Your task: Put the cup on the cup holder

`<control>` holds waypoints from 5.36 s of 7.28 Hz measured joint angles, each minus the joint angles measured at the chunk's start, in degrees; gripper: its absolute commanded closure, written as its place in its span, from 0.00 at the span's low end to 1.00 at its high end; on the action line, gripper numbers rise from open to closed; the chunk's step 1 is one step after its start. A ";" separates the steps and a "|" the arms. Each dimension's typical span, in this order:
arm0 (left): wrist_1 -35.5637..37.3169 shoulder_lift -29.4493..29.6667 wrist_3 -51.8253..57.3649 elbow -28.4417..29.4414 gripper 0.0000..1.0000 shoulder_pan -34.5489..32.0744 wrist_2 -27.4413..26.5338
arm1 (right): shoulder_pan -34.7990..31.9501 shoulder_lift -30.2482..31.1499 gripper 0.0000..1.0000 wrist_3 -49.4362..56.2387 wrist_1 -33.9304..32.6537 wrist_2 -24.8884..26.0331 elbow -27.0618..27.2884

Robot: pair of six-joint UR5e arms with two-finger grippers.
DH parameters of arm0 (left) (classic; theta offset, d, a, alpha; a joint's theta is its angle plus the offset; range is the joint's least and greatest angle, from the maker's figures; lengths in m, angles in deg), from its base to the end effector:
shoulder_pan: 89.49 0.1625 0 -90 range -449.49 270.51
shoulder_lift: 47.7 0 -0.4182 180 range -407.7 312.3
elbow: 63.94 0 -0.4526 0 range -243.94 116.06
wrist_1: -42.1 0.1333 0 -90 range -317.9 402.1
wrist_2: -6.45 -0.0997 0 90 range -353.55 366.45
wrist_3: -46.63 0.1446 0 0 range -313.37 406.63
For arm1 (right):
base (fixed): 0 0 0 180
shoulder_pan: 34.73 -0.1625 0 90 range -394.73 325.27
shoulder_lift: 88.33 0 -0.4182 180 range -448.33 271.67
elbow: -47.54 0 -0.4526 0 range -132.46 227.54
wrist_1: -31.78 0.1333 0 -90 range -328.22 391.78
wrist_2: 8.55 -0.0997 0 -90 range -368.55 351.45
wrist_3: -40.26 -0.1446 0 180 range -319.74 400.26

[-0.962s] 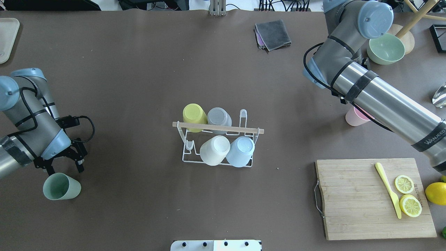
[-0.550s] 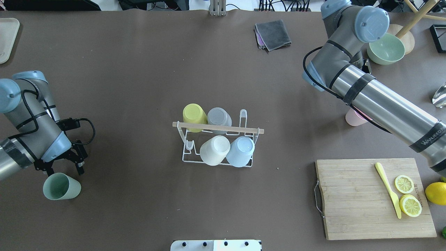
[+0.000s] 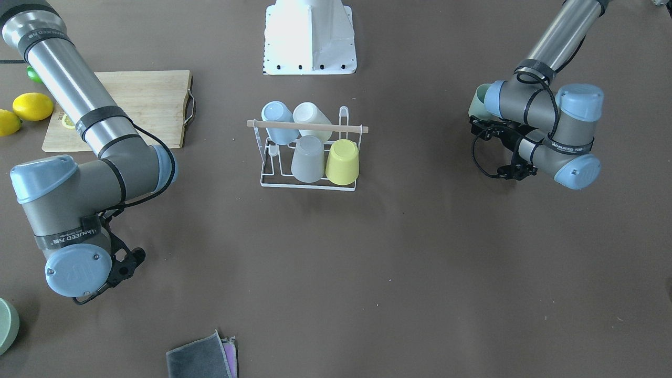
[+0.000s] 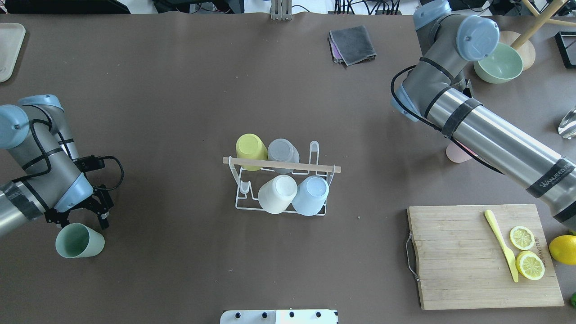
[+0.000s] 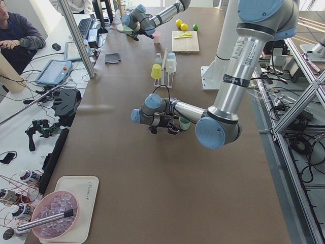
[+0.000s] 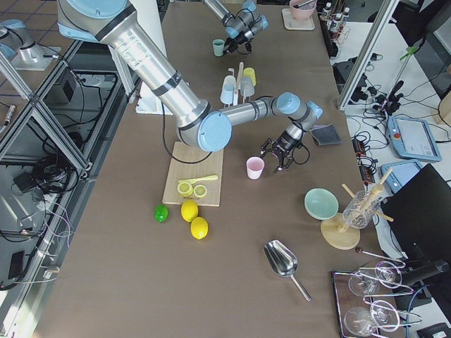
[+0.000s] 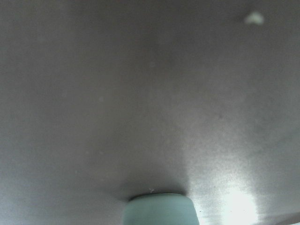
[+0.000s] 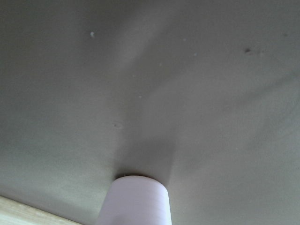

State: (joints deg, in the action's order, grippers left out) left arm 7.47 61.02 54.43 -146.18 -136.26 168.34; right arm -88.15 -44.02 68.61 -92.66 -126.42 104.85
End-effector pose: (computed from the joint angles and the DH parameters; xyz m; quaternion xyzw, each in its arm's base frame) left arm 0.4265 -0.4477 0.5744 -0.4568 0.4246 0.1227 0.7720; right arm -0.4158 -0.6706 0.5082 -0.1970 -0.2231 -0.4741 0.8286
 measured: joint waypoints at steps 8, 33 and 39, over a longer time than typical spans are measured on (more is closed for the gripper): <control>0.09 -0.24 -0.02 -0.53 0.52 0.98 0.11 | 4.16 -2.26 0.07 -2.77 -1.14 0.61 -3.66; -52.17 5.10 -25.67 -15.25 0.92 -28.44 -2.32 | 7.23 -5.31 0.62 10.24 -11.73 13.72 -8.75; -89.15 5.21 -31.59 -15.82 0.93 -28.26 -14.43 | -3.91 4.39 0.62 -2.04 -7.28 5.14 13.04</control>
State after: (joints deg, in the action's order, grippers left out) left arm -81.68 66.24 22.84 -162.00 -164.52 153.91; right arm -92.06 -39.63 66.57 -99.94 -121.27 117.90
